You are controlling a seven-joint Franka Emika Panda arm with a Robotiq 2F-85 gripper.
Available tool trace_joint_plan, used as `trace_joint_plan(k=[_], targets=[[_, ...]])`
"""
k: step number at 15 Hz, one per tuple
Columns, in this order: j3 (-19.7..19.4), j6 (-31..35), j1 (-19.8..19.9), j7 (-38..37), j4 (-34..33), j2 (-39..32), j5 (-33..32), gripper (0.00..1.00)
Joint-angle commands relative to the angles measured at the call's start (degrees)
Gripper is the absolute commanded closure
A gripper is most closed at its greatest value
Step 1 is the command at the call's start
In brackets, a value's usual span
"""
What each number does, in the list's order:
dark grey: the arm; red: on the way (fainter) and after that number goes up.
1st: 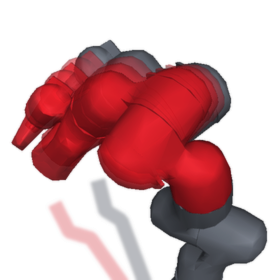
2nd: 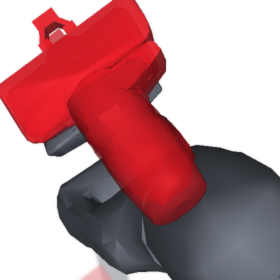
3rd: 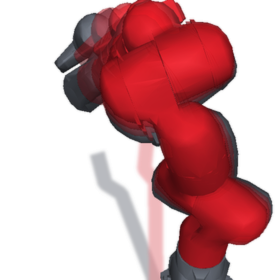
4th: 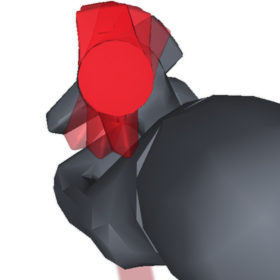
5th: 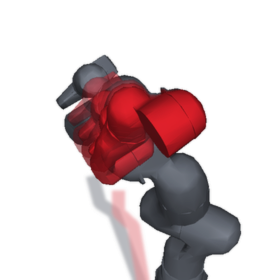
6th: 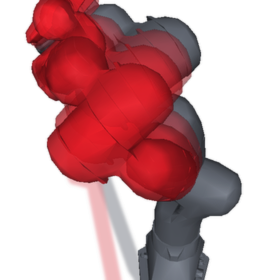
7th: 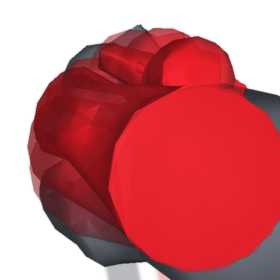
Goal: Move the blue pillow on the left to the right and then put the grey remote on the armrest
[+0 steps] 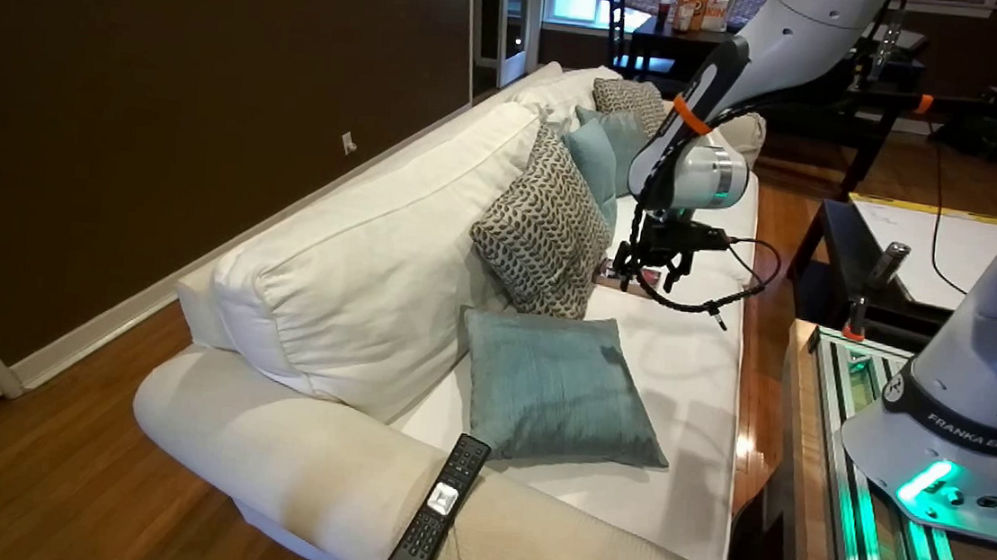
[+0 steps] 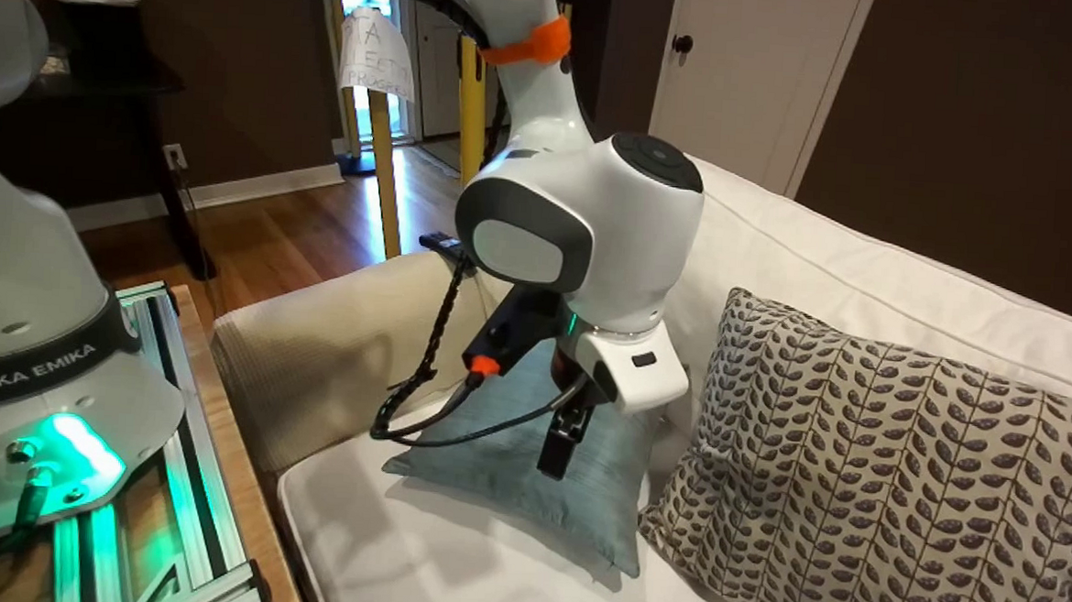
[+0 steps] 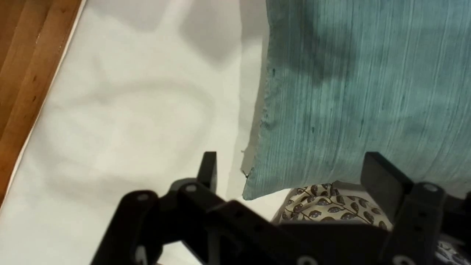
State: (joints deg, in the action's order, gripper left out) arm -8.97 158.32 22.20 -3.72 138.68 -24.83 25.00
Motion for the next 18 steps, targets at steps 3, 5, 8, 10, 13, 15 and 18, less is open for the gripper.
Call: trace_joint_plan(k=[3,5,8,10,13,15,18], targets=[[-3.0,1.3,-1.1,-10.7,-6.6,-7.7,1.2,0.0],[-3.4,0.4,-0.9,-13.9,-10.6,-11.9,1.1,0.0],[-3.0,-1.7,-0.1,-17.2,-17.2,-18.4,1.3,0.0],[-2.7,-2.7,0.2,-18.7,-21.5,-22.6,1.4,0.0],[-2.5,-3.9,0.3,-20.8,-27.6,-28.5,1.4,0.0],[-2.2,-5.3,0.3,-22.0,-31.3,-31.9,1.3,0.0],[-2.5,-9.0,-0.2,-24.2,-35.8,-36.2,1.2,0.0]])
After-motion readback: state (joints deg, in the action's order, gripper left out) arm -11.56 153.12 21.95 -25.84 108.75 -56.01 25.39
